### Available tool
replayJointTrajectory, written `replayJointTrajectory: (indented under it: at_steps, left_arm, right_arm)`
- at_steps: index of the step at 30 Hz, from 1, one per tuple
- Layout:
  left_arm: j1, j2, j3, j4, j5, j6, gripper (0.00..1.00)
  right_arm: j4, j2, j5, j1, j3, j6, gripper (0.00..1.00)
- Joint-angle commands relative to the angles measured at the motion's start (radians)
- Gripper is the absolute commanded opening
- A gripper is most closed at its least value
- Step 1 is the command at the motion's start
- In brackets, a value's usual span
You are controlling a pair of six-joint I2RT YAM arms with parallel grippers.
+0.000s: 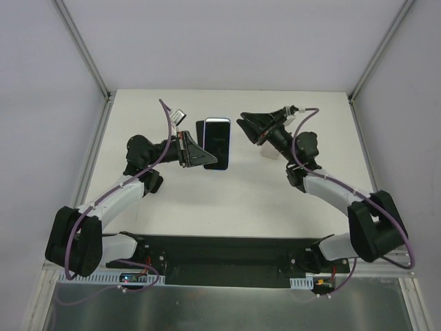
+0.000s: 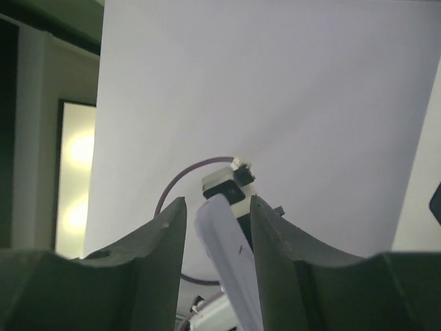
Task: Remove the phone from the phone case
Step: Remove the phone case from the phone.
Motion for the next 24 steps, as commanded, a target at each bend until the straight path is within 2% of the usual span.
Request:
replayJointTrajectory:
  at_steps: [1,3,4,5,6,8,11,16,21,24]
  left_arm:
    - [0.013,0.02,0.045,0.14,0.039,-0.078,0.0]
    - [0.017,0.032,0.048,0.142,0.041,-0.106,0.0]
    - [0.017,0.041,0.048,0.142,0.039,-0.114,0.0]
    - [0.019,0.048,0.048,0.143,0.036,-0.12,0.0]
    - [0.022,0.054,0.048,0.145,0.029,-0.134,0.0]
    - [0.024,0.066,0.051,0.166,0.018,-0.152,0.0]
    - [0.022,0.098,0.063,0.242,0.016,-0.207,0.0]
    - [0.024,0.137,0.072,0.295,-0.002,-0.27,0.0]
    - [0.022,0.118,0.069,0.252,-0.018,-0.246,0.0]
    - [0.024,0.106,0.065,0.248,-0.018,-0.241,0.0]
  right_arm:
    - [-0.324,-0.2,-0.116,-0.039,0.007,-0.296,0.48]
    - [-0.533,-0.299,-0.138,-0.044,0.044,-0.497,0.51]
    - [-0.737,-0.333,-0.126,-0.039,0.06,-0.567,0.55]
    - [-0.824,-0.396,-0.094,-0.035,0.089,-0.692,0.58]
    - [-0.945,-0.425,-0.083,-0.03,0.094,-0.736,0.61]
    - [-1.009,-0.49,-0.089,-0.03,0.087,-0.798,0.64]
    - [-1.023,-0.531,-0.147,-0.029,0.056,-0.827,0.64]
    - [-0.933,-0.504,-0.23,0.022,0.031,-0.838,0.63]
    - [-0.925,-0.432,-0.193,0.143,0.08,-0.869,0.61]
    - [-0.887,-0.401,-0.157,0.154,0.088,-0.852,0.6]
